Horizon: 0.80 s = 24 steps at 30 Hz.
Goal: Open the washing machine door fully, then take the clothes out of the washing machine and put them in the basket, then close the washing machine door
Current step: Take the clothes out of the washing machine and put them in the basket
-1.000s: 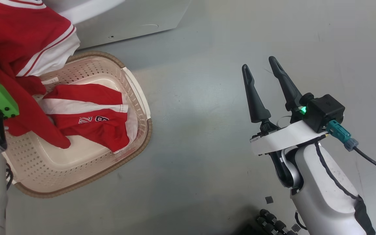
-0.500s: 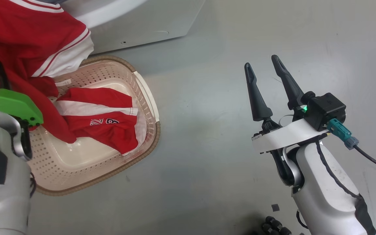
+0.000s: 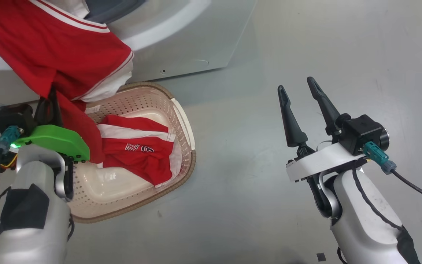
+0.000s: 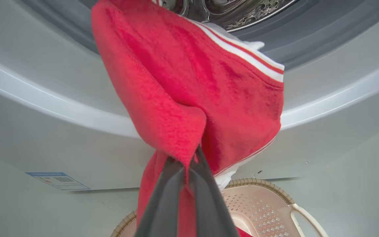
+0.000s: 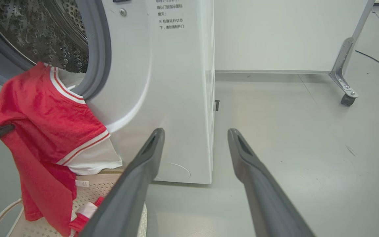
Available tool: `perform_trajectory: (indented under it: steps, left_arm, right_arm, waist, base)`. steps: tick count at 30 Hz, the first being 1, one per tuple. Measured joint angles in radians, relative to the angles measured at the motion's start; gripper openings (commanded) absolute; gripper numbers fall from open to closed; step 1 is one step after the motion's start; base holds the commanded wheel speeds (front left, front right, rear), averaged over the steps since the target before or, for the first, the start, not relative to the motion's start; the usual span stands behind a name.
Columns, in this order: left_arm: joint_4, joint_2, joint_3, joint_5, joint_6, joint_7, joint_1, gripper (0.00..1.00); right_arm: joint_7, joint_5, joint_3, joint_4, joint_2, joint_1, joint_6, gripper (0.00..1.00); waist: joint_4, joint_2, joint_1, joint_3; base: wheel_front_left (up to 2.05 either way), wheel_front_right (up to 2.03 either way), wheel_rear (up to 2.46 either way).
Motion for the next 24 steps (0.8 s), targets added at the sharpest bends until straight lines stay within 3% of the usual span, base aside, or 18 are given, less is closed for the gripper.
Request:
perform_trajectory:
  steps: [24]
  left_arm:
    - [-0.442,-0.033,-0.009,0.066,0.001,0.0,0.216,0.0]
  right_arm:
    - [0.0,-0.008,-0.025,0.051,0.0,0.122,0.012,1.0]
  waist:
    - [0.07,0.0,-0.0001,-0.244]
  base:
    - [0.0,0.0,0.0]
